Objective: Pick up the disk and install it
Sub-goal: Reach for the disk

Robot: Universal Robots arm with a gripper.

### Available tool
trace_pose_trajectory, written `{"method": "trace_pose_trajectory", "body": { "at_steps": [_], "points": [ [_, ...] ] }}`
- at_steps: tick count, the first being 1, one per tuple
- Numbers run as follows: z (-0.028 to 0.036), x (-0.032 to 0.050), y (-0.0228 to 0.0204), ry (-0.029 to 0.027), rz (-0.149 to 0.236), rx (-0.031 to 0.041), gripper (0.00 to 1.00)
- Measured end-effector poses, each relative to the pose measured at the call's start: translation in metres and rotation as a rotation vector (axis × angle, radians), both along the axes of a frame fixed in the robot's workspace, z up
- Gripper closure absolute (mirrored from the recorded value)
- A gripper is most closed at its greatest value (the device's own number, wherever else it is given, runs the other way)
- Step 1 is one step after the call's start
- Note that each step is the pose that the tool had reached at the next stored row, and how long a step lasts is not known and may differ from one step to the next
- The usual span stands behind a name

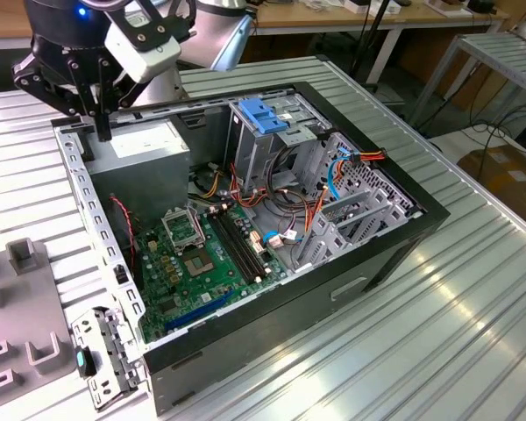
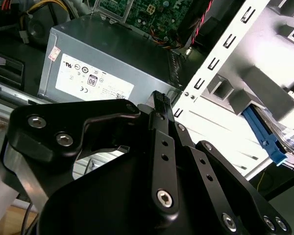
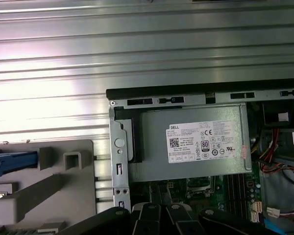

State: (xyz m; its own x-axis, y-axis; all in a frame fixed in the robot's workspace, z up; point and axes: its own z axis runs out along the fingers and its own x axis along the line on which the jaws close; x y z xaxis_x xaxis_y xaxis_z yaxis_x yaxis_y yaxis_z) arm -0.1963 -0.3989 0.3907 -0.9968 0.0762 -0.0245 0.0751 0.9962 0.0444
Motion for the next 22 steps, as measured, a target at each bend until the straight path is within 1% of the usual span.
{"method": "trace_pose_trajectory", "body": {
  "at_steps": [4, 7, 16, 22],
  "points": [
    [-0.0003, -0.0054, 0.0, 0.0, 0.0, 0.0, 0.89],
    [-0.0008, -0.012, 0.0, 0.0, 0.0, 0.0, 0.89],
    [-0.0017, -0.0211, 0.0, 0.0001, 0.0, 0.0, 0.89],
    [-0.0023, -0.0295, 0.0, 0.0001, 0.0, 0.0, 0.89]
  ]
}}
